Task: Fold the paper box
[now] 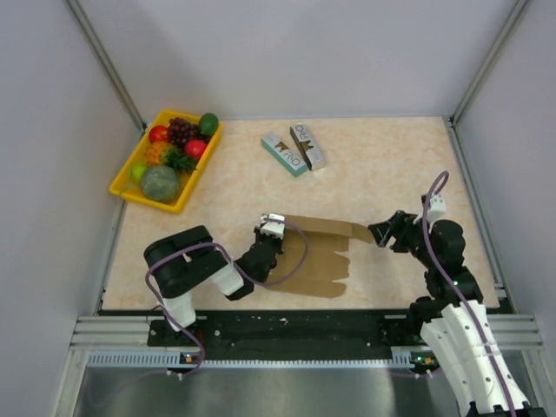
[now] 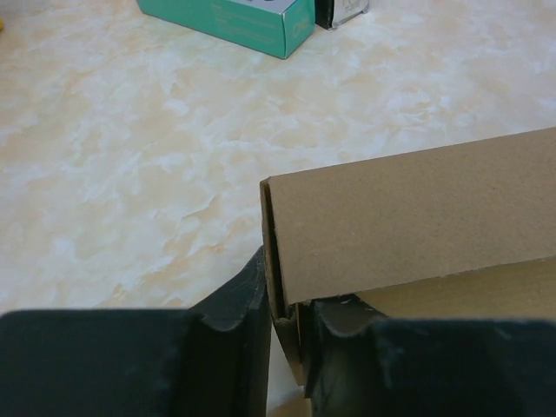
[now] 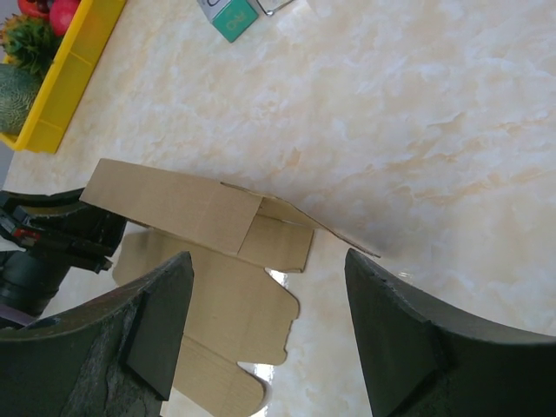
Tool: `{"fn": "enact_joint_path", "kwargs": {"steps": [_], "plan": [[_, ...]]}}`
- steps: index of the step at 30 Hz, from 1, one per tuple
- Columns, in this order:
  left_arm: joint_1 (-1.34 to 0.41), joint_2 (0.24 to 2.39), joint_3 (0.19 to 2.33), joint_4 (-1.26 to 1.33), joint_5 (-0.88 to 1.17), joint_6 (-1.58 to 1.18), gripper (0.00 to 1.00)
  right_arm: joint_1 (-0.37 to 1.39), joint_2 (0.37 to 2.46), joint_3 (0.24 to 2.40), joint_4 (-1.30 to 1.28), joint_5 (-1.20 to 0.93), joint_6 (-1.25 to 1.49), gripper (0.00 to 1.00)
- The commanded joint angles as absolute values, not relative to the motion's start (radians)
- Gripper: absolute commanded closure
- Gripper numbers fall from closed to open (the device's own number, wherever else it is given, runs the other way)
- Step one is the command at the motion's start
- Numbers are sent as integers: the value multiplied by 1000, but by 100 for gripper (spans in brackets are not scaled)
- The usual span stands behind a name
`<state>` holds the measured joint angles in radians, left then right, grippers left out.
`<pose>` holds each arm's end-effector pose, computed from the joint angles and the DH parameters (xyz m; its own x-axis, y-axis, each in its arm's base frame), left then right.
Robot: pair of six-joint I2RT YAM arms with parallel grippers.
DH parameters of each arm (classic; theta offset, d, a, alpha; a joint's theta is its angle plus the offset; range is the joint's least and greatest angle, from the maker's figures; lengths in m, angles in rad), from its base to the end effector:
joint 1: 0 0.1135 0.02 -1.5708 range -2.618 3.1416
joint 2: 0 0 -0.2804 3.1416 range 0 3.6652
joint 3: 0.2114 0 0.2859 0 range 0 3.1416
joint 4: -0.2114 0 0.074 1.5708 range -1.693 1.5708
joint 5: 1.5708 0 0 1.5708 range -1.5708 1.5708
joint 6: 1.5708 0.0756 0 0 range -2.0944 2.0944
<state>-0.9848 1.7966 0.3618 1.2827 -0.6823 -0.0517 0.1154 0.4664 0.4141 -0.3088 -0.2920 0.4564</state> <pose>0.2119 -0.2330 0.0979 -0.0993 0.0771 -0.9921 0.2972 0.9538 0.0443 0.1850 0.0434 0.2332 -0.4815 0.3691 -0.7949 -0.1844 0.8440 0.5036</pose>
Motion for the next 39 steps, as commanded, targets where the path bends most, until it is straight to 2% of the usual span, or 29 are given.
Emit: {"fn": "enact_joint_path", "kwargs": {"steps": [1,3,5,10,14,17,18,21,24,34,39], "plan": [[-989,1789,391,1324,-716,-29,84,112,457,479,-330,-281,460,31],[-989,1729,408,1188,-727,-37,94,112,480,494,-380,-261,474,30],[-989,1630,425,1070,-746,-82,99,113,564,576,-472,-250,492,30],[-989,1461,475,745,-736,-100,100,143,680,849,-777,-232,511,26],[-989,1317,535,520,-724,-136,100,297,704,1084,-931,-75,517,22],[-989,1228,600,372,-719,-153,100,394,788,1202,-943,-179,607,22],[-989,1209,609,345,-716,-153,100,478,823,1224,-942,-166,630,22],[-989,1163,660,241,-730,-130,100,587,879,1311,-925,-95,713,24],[-989,1129,683,195,-730,-95,100,612,910,1286,-809,-175,830,44],[-989,1051,680,205,-716,-54,100,689,905,1068,-617,-115,1055,45],[-989,1035,669,221,-674,-75,100,692,887,1011,-580,-59,1081,45]]}}
